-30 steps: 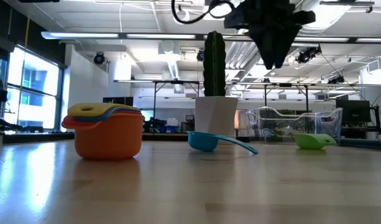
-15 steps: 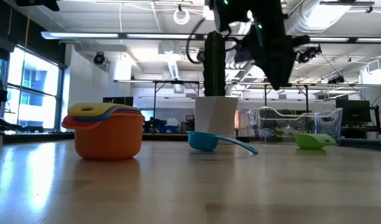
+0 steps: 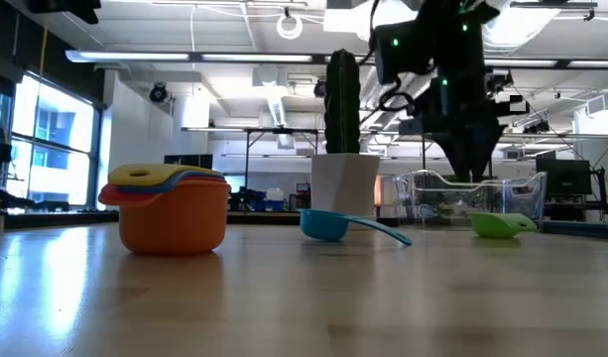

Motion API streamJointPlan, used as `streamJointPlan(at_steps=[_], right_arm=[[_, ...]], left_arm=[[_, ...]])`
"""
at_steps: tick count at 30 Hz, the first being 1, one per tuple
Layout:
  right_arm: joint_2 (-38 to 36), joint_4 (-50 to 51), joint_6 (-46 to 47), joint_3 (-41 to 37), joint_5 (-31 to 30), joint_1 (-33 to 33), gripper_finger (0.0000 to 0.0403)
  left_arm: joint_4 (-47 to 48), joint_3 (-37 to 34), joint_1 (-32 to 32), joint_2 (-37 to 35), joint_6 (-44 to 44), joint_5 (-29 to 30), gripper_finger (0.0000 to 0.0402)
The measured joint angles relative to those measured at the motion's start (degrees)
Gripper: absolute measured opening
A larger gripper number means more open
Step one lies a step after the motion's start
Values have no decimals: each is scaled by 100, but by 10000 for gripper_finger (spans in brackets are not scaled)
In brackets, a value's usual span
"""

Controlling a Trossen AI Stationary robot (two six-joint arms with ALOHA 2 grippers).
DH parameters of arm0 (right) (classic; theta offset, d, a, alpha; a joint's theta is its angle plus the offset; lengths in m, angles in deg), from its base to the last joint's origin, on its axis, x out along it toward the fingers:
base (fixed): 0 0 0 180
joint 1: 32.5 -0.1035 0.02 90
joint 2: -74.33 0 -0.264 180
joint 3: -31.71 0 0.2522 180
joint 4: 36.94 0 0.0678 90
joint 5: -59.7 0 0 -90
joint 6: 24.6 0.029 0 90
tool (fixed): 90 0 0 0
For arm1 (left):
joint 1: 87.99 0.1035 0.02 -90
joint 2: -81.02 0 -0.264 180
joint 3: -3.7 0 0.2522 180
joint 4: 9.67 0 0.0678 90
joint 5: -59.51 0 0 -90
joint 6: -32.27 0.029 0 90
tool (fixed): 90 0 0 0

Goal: Nest measuring cups in basket
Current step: Put the green measuring cup on top of the yellow measuring cup

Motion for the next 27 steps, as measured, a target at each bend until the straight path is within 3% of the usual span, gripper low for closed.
streamJointPlan(at_steps=[22, 27], right_arm=[[-1, -1543, -289, -1383, 92, 802, 108], [0, -1829, -289, -1491, 166, 818, 75]], left_arm=[[-4, 0, 739, 1, 830, -6, 104], [-4, 0, 954, 1, 1060, -9, 104]])
